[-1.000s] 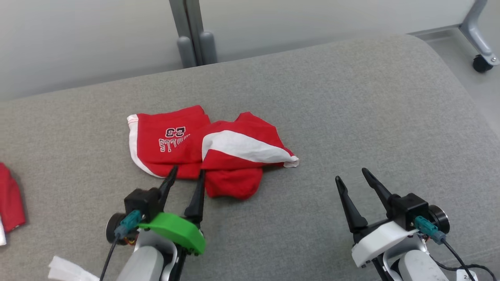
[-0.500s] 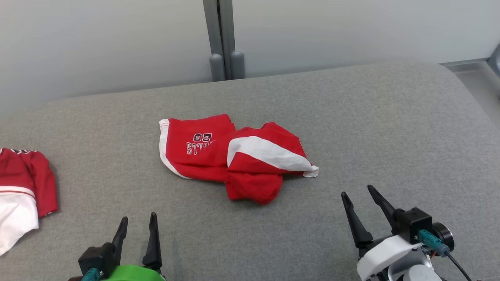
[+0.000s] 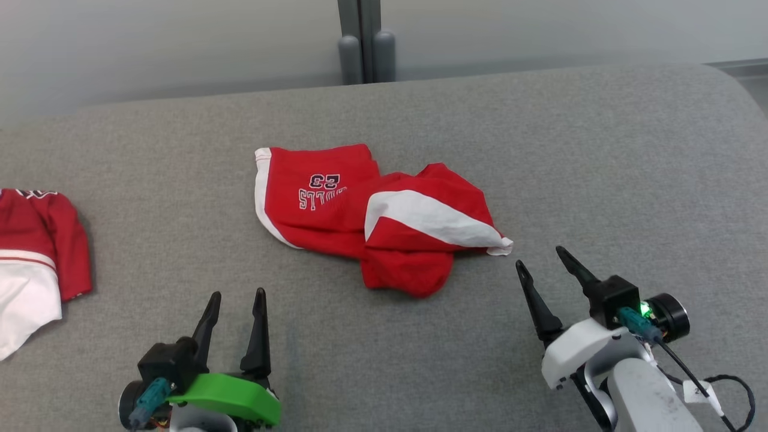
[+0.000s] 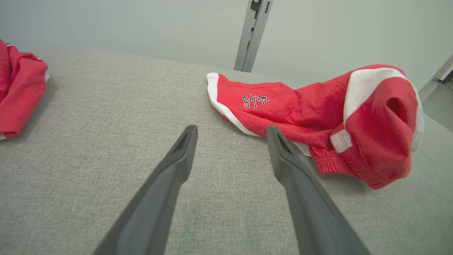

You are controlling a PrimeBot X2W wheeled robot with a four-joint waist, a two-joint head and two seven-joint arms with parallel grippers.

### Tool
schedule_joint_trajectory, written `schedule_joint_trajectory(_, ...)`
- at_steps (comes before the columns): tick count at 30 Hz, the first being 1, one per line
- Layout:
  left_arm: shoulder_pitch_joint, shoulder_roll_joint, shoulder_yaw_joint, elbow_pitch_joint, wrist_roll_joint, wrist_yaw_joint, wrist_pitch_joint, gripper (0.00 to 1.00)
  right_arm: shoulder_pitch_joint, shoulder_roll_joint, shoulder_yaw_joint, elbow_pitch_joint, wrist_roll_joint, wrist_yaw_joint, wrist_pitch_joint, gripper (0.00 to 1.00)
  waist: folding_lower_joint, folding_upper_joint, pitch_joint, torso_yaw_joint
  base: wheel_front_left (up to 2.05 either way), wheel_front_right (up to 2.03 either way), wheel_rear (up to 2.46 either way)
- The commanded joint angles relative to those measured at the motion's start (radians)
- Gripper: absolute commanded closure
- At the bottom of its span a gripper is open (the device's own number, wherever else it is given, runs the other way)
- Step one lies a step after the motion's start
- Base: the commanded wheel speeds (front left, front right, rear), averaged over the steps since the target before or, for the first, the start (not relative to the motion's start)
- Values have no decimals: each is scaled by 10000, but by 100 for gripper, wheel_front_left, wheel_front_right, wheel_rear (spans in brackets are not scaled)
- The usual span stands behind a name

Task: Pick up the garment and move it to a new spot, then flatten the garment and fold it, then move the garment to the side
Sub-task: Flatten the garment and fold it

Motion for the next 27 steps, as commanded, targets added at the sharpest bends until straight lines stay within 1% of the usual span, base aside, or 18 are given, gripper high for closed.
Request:
schedule_joint_trajectory(1, -259, 22, -66, -21, -117, -27, -9, 0, -330, -38, 8, 350, -232, -14, -5, 0, 0, 0, 563, 456, 0, 0, 0)
schedule_joint_trajectory(7, -595, 21, -271, -11, -203, -27, -9, 0, -1297, -44, -2, 1401, -787, -14, -6, 0, 0, 0, 999, 868, 0, 0, 0)
schedule_joint_trajectory(12, -818, 21, -369, -37, -259, -27, -9, 0, -1780, -38, -94, 1813, -1173, -14, -6, 0, 0, 0, 1184, 1118, 0, 0, 0)
schedule_joint_trajectory(13, -822, 21, -376, -38, -269, -27, -9, 0, -1856, -41, -106, 1894, -1203, -14, -6, 62, 0, 0, 1190, 1156, 0, 0, 0)
schedule_joint_trajectory(14, -822, 22, -369, -33, -282, -27, -9, 0, -1927, -42, -130, 1952, -1236, -14, -5, 96, 0, 0, 1189, 1184, 0, 0, 0)
schedule_joint_trajectory(15, -831, 22, -359, -30, -288, -27, -9, 0, -2020, -42, -171, 2003, -1275, -14, -6, 100, 0, 0, 1171, 1219, 0, 0, 0)
schedule_joint_trajectory(18, -808, 20, -380, 4, -327, -28, -9, 0, -2215, -38, -315, 1720, -1363, -14, -6, 100, 0, 0, 1064, 1304, 0, 0, 0)
schedule_joint_trajectory(21, -677, 22, -384, 4, -409, -28, -9, 0, -2460, -32, -166, 877, -1299, -14, -8, 100, 0, 0, 890, 1376, 0, 0, 0)
schedule_joint_trajectory(24, -531, 22, -339, 18, -453, -28, -9, 0, -3014, -12, 605, -83, -1119, -14, -12, 100, 0, 0, 694, 1412, 0, 0, 0)
schedule_joint_trajectory(27, -397, 21, -293, 112, -494, -28, -9, 0, -4013, -33, 1755, -807, -758, -14, -14, 100, 0, 0, 430, 1474, 0, 0, 0)
